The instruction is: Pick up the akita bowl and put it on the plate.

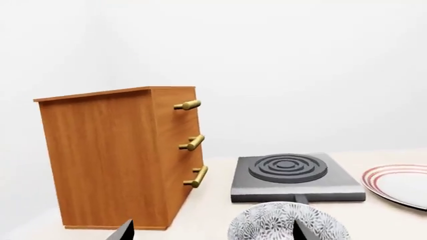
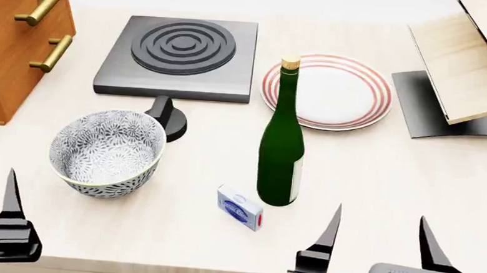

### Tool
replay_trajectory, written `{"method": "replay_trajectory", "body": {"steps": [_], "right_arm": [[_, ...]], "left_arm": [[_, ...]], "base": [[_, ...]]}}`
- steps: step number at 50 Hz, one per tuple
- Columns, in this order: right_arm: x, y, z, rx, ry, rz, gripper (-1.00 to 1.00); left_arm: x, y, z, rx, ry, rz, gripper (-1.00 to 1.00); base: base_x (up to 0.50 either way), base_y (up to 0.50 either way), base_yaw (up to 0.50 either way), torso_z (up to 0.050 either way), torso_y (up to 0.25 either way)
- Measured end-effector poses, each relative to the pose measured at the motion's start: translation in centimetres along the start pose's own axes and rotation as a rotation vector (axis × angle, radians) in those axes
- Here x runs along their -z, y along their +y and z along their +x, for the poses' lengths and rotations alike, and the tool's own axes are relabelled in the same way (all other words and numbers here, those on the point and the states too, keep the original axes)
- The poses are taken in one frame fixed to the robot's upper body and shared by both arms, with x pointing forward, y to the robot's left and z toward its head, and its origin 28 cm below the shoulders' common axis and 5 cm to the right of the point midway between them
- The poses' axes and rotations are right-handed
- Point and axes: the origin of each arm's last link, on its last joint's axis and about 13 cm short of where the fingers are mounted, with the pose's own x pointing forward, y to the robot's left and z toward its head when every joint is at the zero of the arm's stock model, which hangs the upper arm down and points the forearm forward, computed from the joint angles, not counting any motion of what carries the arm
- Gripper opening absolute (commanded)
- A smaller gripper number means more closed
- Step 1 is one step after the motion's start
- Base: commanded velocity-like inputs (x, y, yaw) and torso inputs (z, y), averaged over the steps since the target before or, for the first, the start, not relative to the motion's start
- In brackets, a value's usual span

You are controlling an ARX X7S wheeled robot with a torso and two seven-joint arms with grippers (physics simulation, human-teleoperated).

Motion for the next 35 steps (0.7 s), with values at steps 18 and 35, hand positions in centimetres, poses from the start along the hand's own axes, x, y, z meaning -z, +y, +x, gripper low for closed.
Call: {"method": "replay_trajectory", "body": {"steps": [18, 35], "right_arm": [[0.0, -0.4, 0.0, 0.024, 0.002, 0.026, 1.00], [0.1, -0.3, 0.0, 0.014, 0.002, 0.039, 1.00]], "left_arm": [[-0.3, 1.1, -0.3, -0.052, -0.014, 0.002, 1.00], [0.0, 1.0, -0.3, -0.045, -0.010, -0.002, 1.00]], "base": [[0.00, -0.01, 0.00, 0.000, 0.000], [0.00, -0.14, 0.00, 0.000, 0.000]]}}
